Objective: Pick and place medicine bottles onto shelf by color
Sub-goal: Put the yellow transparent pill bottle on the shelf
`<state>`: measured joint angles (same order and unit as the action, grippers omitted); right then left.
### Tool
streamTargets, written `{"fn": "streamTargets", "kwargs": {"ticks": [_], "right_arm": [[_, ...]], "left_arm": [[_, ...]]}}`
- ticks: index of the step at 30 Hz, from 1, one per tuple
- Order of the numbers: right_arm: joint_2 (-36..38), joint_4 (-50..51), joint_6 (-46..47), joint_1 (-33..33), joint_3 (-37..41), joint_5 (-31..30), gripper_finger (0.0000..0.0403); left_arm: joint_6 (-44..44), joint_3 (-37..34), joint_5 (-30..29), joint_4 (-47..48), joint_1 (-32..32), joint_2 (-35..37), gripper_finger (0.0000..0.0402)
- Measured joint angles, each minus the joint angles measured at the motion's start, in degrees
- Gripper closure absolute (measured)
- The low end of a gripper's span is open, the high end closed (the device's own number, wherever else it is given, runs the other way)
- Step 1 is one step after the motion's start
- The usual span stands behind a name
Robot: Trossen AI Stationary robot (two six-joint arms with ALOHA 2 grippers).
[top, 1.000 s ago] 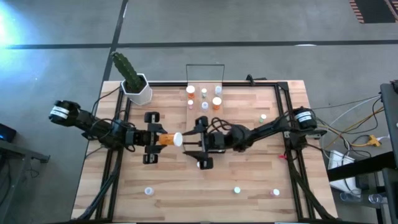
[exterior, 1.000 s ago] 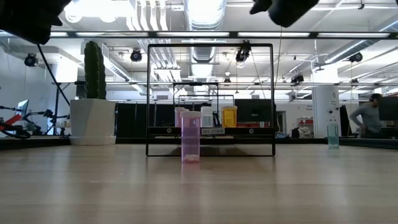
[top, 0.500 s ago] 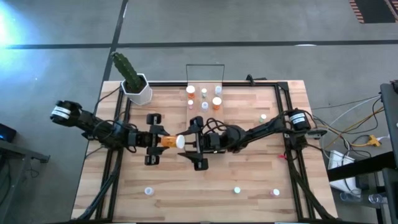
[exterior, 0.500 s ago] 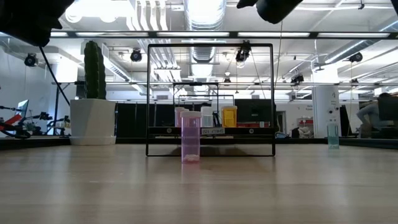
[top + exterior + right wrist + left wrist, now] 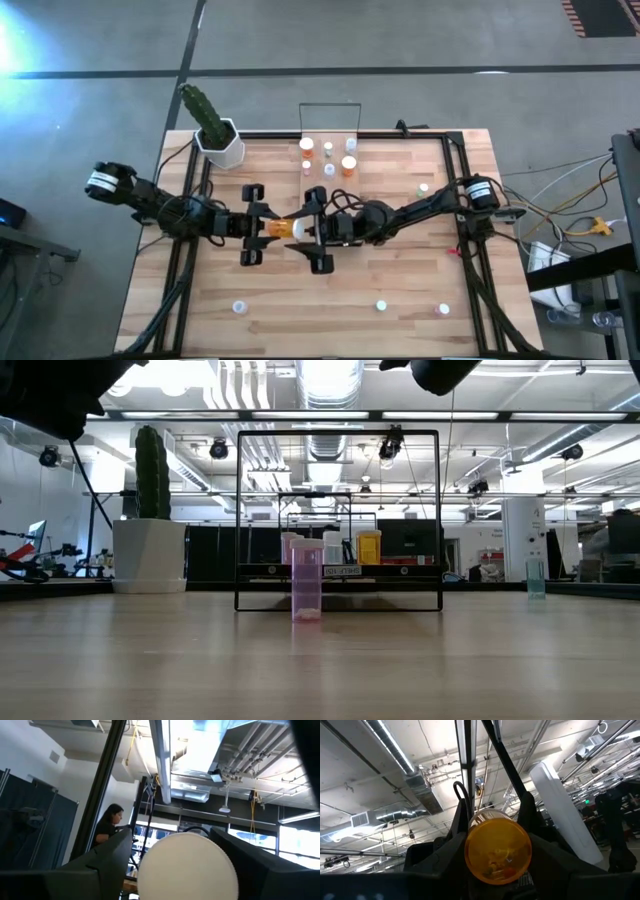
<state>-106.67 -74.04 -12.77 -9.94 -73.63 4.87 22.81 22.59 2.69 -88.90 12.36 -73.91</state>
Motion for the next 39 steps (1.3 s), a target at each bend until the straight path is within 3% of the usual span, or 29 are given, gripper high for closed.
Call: {"fn": "streamTargets", "kwargs": {"ticks": [10, 18, 25, 33, 39], "right_arm": [[0.0, 0.1, -1.3, 0.2, 0.0, -0.5, 0.022], [0.3, 2.1, -3.3, 0.2, 0.0, -2.3, 0.0207], [2.8, 7.7, -3.8, 0.3, 0.0, -7.6, 0.0219], [10.4, 25.2, -4.4, 1.0, 0.1, -16.6, 0.0208], [19.2, 49.6, 1.0, 4.2, 0.0, -27.0, 0.022]], "left_arm": [[0.4, 0.0, -0.2, 0.5, 0.0, -0.1, 0.0233], [0.6, -0.6, -4.5, 6.0, 0.0, 0.5, 0.0194], [0.6, -1.3, -8.4, 9.7, -0.1, 1.6, 0.019], [1.7, -2.5, -11.4, 10.6, 0.0, 1.7, 0.0189], [1.7, -3.8, -13.6, 14.3, 0.0, 1.7, 0.0194]]}}
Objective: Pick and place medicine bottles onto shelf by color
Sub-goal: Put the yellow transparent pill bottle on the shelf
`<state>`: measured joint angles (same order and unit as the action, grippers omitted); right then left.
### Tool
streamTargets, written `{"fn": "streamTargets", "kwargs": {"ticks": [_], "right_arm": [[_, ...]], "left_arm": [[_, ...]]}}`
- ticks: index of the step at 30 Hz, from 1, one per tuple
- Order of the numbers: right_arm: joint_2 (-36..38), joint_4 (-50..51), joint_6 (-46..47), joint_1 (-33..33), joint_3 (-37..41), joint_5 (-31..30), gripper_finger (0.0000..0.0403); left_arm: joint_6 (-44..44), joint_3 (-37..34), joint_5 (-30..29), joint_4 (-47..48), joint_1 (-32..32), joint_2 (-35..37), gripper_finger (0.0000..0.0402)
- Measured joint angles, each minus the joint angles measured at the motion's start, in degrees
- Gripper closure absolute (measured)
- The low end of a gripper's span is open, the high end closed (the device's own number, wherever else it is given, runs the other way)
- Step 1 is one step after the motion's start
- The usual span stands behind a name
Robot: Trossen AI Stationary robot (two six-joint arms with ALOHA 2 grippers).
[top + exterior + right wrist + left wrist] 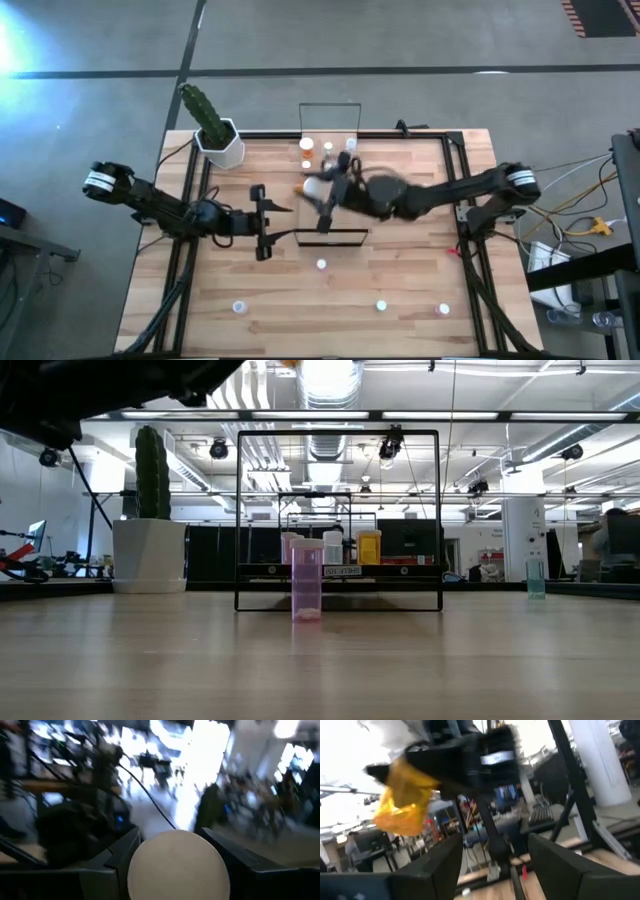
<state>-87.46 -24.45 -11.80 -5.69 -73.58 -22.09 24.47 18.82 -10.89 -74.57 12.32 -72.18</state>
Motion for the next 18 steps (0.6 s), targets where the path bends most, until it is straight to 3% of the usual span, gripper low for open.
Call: {"fn": "streamTargets", "kwargs": {"ticks": [5, 8, 12, 18], "right_arm": [[4.4, 18.5, 8.3, 7.0, 0.2, -0.5, 0.0203], [4.6, 24.6, 11.3, 11.1, 1.3, 0.6, 0.0205], [3.0, 25.3, 14.7, 14.2, 4.3, 5.0, 0.0217], [0.1, 21.7, 15.9, 14.1, 9.7, 5.7, 0.0206]], "left_arm": [[-0.2, -0.2, -0.1, 2.0, 0.0, 0.0, 0.0206], [-0.2, -0.4, 0.0, 2.0, 0.0, 0.0, 0.0215], [-0.2, -0.4, 0.0, 2.2, 0.0, 0.0, 0.0225], [-0.3, -0.5, 0.0, 4.9, 0.2, 0.0, 0.0238]]}}
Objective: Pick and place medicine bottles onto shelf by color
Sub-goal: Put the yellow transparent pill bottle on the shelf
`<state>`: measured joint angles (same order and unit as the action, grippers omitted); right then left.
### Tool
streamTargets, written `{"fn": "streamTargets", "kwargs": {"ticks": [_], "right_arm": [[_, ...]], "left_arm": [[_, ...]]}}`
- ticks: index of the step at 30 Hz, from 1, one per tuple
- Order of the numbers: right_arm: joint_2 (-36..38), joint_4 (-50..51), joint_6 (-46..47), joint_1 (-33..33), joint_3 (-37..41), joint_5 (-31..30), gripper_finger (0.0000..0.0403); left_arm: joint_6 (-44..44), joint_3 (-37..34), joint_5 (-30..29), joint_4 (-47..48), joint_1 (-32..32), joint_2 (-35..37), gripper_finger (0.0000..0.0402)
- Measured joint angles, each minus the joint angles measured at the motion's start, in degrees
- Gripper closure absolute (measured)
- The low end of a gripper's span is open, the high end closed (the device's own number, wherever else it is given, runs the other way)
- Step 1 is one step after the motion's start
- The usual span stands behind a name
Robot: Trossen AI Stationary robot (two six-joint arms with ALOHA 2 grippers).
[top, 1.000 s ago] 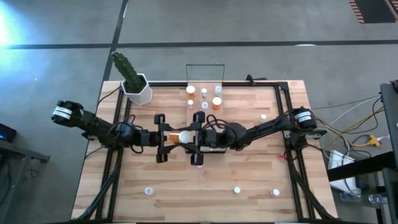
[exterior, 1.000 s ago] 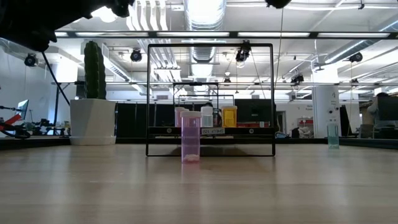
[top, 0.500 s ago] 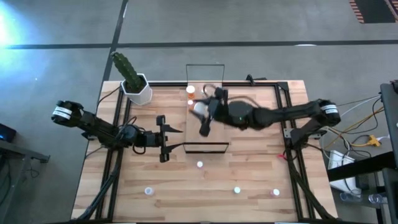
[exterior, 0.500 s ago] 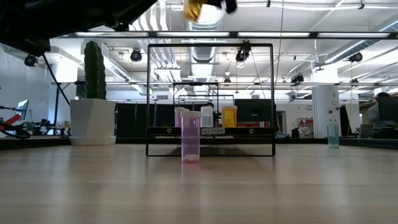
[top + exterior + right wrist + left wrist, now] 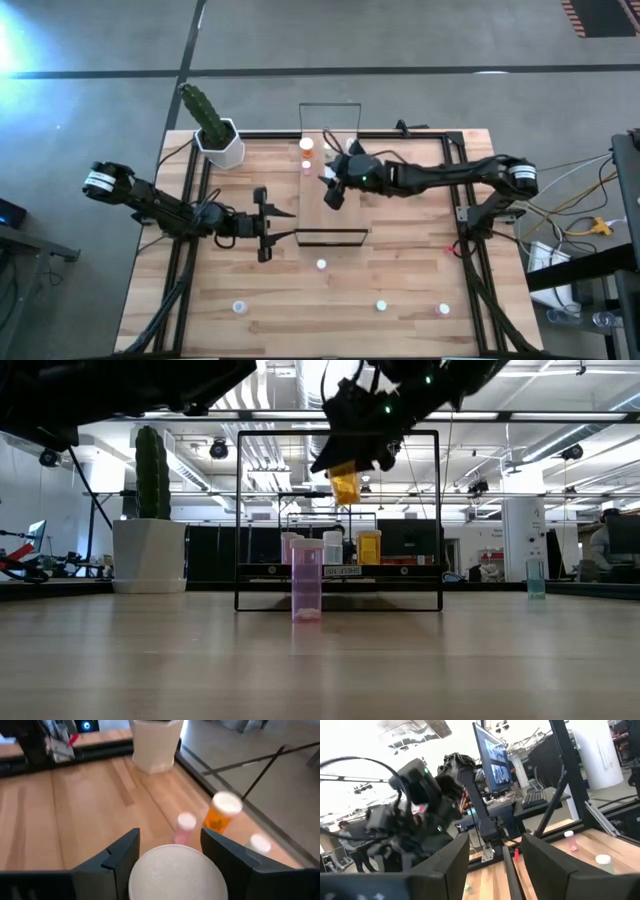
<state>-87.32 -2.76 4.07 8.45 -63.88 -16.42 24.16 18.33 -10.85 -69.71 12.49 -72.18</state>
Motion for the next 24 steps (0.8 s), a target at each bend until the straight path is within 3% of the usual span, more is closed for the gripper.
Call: {"fn": "streamTargets", "kwargs": {"ticks": [8, 11, 14, 24], "right_arm": [[-1.3, -18.8, -1.6, 0.1, 12.0, 0.5, 0.0219], [-1.7, -24.8, -3.5, 0.3, 15.6, 3.3, 0.0218], [-2.0, -26.5, -3.7, 0.9, 17.5, 6.4, 0.0208], [-4.7, -26.4, -4.7, 1.3, 16.1, 7.6, 0.0218]], "left_arm": [[-0.2, -1.8, 0.0, -0.4, 0.0, 0.5, 0.0261], [-1.2, -2.6, 0.1, -0.4, 0.0, 1.3, 0.0271], [-1.3, -3.1, 0.1, -0.6, 0.0, 2.1, 0.0279], [-1.3, -3.4, 0.2, -0.4, 0.0, 3.0, 0.0288]]}}
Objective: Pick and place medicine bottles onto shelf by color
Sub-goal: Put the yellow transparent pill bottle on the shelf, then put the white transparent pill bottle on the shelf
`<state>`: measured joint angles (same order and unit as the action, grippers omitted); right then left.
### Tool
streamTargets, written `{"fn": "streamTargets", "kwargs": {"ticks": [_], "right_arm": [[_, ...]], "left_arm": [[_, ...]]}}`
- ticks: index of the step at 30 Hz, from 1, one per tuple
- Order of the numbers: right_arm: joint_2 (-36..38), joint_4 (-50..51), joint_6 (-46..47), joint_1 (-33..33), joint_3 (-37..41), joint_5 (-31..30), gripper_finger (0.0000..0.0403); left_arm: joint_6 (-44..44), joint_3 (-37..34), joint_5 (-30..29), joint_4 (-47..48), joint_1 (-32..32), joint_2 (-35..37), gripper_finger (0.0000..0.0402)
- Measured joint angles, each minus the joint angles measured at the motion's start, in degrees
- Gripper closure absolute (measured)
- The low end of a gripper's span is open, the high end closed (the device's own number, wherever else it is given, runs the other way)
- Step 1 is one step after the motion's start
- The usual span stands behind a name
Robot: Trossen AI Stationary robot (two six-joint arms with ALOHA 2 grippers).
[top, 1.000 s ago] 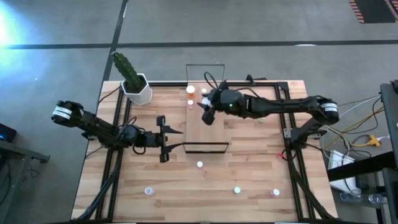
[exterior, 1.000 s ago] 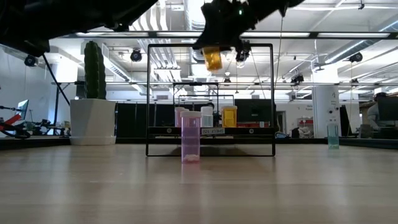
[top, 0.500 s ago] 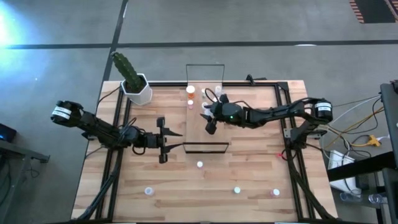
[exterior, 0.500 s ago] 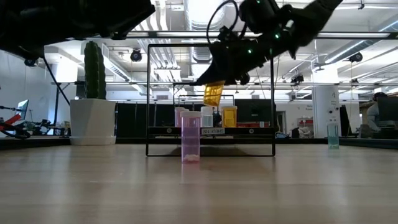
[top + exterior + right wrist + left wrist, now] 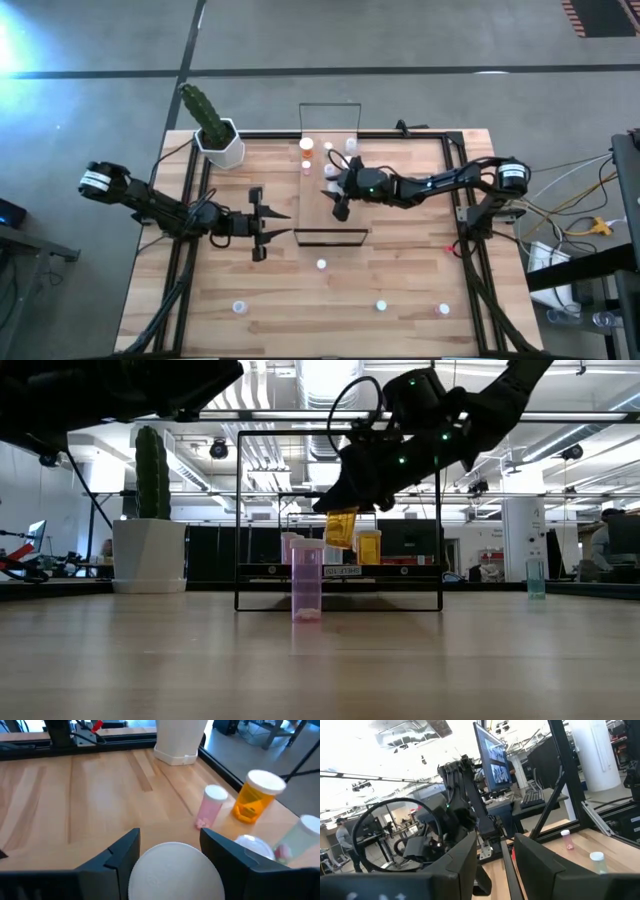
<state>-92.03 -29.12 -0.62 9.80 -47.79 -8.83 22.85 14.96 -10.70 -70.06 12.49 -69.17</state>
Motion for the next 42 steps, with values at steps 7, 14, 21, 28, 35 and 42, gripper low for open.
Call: {"fn": "streamTargets", "kwargs": {"ticks": [7, 14, 21, 28, 35, 42], "right_arm": [[-4.3, 5.4, -0.5, 0.7, -5.0, 0.4, 0.0212], [-6.8, 9.4, -1.6, 1.3, -9.6, 0.3, 0.0212], [-6.7, 12.9, -0.6, 1.8, -11.3, 0.2, 0.0192], [-6.7, 15.4, 0.8, 2.3, -12.7, -0.4, 0.0185], [-6.7, 15.7, 1.1, 2.2, -15.0, -0.2, 0.0145], [-4.4, 21.3, -2.6, 0.7, -19.0, -0.2, 0.0113]], "left_arm": [[0.0, -0.1, 0.0, 0.1, 0.0, 0.0, 0.0288], [0.0, -0.2, 0.0, 0.1, 0.0, 0.0, 0.0289], [0.0, -0.2, 0.0, 0.1, 0.0, 0.0, 0.0288], [0.0, -0.2, 0.0, 0.1, 0.0, 0.0, 0.0288], [0.0, -0.2, 0.0, 0.5, 0.0, 0.0, 0.0288], [0.0, -0.2, 0.0, 3.2, 0.0, 0.0, 0.0288]]}}
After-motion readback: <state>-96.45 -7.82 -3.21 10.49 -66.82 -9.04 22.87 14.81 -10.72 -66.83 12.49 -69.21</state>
